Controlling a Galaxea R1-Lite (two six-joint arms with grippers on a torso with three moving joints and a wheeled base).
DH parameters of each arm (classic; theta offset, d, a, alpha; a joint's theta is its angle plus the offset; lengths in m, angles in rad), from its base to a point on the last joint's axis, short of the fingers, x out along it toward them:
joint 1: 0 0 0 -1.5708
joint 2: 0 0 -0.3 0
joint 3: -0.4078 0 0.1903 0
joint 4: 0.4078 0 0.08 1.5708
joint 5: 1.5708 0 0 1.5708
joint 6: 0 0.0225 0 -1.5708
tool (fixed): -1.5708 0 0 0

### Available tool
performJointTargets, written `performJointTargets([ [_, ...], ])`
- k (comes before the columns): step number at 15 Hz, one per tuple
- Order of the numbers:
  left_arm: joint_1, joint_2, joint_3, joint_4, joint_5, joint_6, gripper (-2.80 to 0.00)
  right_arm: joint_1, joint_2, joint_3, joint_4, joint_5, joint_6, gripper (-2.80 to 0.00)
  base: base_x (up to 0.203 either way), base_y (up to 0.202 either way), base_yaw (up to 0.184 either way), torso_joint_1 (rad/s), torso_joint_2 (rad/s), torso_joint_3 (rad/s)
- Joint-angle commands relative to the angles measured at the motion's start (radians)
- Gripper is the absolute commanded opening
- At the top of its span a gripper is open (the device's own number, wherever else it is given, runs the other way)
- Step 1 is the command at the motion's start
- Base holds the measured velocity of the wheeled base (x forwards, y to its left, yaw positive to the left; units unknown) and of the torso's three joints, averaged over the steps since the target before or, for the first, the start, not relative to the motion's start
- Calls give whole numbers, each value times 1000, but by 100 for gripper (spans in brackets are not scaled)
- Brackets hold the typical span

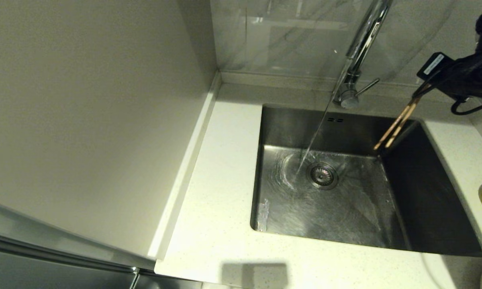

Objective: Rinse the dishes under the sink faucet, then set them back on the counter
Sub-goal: Rinse the chopsticks, then place the chopsticks on the bowl

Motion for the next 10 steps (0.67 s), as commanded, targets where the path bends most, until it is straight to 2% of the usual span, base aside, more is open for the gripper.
performJointTargets([
  [1, 0, -2, 0, 0, 0, -1, -280, -113, -68, -10, -63, 159, -200, -280, 0, 0, 0, 0, 0, 0],
  [2, 0, -2, 0, 0, 0, -1, -280, -159, -77, -38, -140, 273, -260, -280, 0, 0, 0, 0, 0, 0],
  [3, 0, -2, 0, 0, 0, -1, -280, -182, -86, -34, -213, 335, -304, -280, 0, 0, 0, 0, 0, 0],
  [4, 0, -2, 0, 0, 0, -1, -280, -184, -95, 8, -233, 340, -328, -280, 0, 0, 0, 0, 0, 0],
  [7, 0, -2, 0, 0, 0, -1, -280, -192, -125, 298, -315, 358, -422, -280, 0, 0, 0, 0, 0, 0],
  [8, 0, -2, 0, 0, 0, -1, -280, -198, -124, 349, -325, 368, -422, -280, 0, 0, 0, 0, 0, 0],
  [10, 0, -2, 0, 0, 0, -1, -280, -203, -137, 352, -333, 406, -439, -280, 0, 0, 0, 0, 0, 0],
])
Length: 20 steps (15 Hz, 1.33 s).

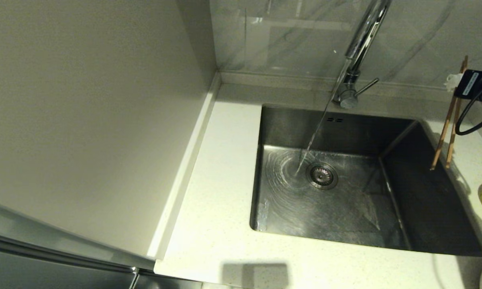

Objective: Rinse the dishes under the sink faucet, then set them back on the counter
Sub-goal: Place the chopsticks on the bowl

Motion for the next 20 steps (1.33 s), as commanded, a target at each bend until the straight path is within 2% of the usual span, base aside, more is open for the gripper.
performJointTargets([
  [1, 0, -2, 0, 0, 1, -1, -280, -9, -29, 43, -9, 35, -86, -280, 0, 0, 0, 0, 0, 0],
  [2, 0, -2, 0, 0, 1, -1, -280, -13, -31, 39, -10, 51, -136, -280, 0, 0, 0, 0, 0, 0],
  [3, 0, -2, 0, 0, 1, -1, -280, -15, -25, -2, -4, 63, -118, -280, 0, 0, 0, 0, 0, 0],
  [5, 0, -2, 0, 0, 1, -1, -280, -18, -16, -188, 60, 83, -82, -280, 0, 0, 0, 0, 0, 0],
  [7, 0, -2, 0, 0, 1, -1, -280, -22, -30, -265, 89, 91, -124, -280, 0, 0, 0, 0, 0, 0],
  [9, 0, -2, 0, 0, 1, -1, -280, -28, -46, -185, 116, 99, -202, -280, 0, 0, 0, 0, 0, 0],
  [11, 0, -2, 0, 0, 1, -1, -280, -26, -74, -5, 155, 115, -295, -280, 0, 0, 0, 0, 0, 0],
  [12, 0, -2, 0, 0, 1, -1, -280, -25, -94, 33, 187, 125, -330, -280, 0, 0, 0, 0, 0, 0],
  [16, 0, -2, 0, 0, 1, -1, -280, -27, -181, -17, 434, 130, -486, -280, 0, 0, 0, 0, 0, 0],
  [18, 0, -2, 0, 0, 1, -1, -280, -27, -190, -11, 452, 92, -557, -280, 0, 0, 0, 0, 0, 0],
  [20, 0, -2, 0, 0, 1, -1, -280, -27, -204, 32, 464, -24, -685, -280, 0, 0, 0, 0, 0, 0],
])
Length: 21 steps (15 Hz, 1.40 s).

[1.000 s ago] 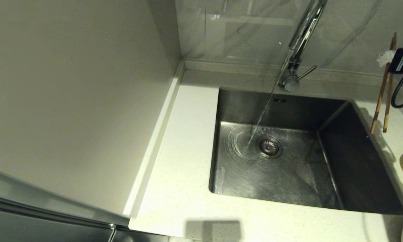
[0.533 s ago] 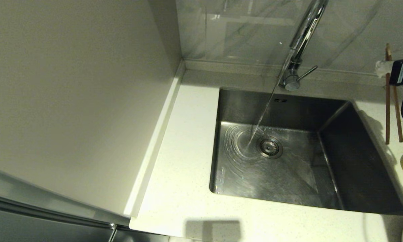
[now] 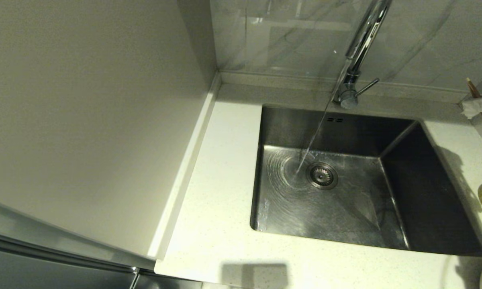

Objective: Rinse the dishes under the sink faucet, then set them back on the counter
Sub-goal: Place the chopsticks on the bowl

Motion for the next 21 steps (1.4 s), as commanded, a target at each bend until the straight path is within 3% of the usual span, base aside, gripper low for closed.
performJointTargets([
  [1, 0, -2, 0, 0, 0, 0, -280, 0, -36, 52, 14, -93, -118, -280, 0, 0, 0, 0, 0, 0],
  [3, 0, -2, 0, 0, 0, 0, -280, 1, -92, 97, 88, -171, -162, -280, 0, 0, 0, 0, 0, 0],
  [7, 0, -2, 0, 0, 0, 0, -280, -1, -179, 150, 293, -319, -162, -280, 0, 0, 0, 0, 0, 0],
  [9, 0, -2, 0, 0, 0, 0, -280, -6, -217, 166, 376, -336, -155, -280, 0, 0, 0, 0, 0, 0],
  [15, 0, -2, 0, 0, 0, 0, -280, -38, -150, 231, 351, -453, 5, -280, 0, 0, 0, 0, 0, 0],
  [21, 0, -2, 0, 0, 0, 0, -280, -166, -5, 242, 275, -458, 18, -280, 0, 0, 0, 0, 0, 0],
])
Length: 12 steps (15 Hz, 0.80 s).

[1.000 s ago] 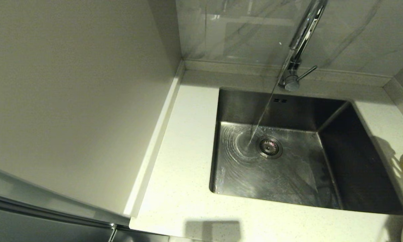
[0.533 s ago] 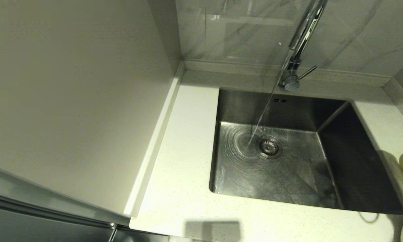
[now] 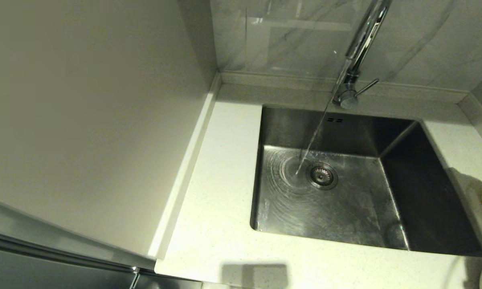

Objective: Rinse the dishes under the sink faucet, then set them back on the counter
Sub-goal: Place the chopsticks on the bowl

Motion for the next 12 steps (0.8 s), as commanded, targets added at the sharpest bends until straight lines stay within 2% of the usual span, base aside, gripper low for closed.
performJointTargets([
  [1, 0, -2, 0, 0, 1, -1, -280, -44, 73, 3, 1, -1, -3, -280, 0, 0, 0, 0, 0, 0],
  [7, 0, -2, 0, 0, 1, -1, -280, -47, 142, -11, -175, 2, 11, -280, 0, 0, 0, 0, 0, 0],
  [12, 0, -2, 0, 0, 1, -1, -280, -35, 208, -52, -264, -1, 2, -280, 0, 0, 0, 0, 0, 0],
])
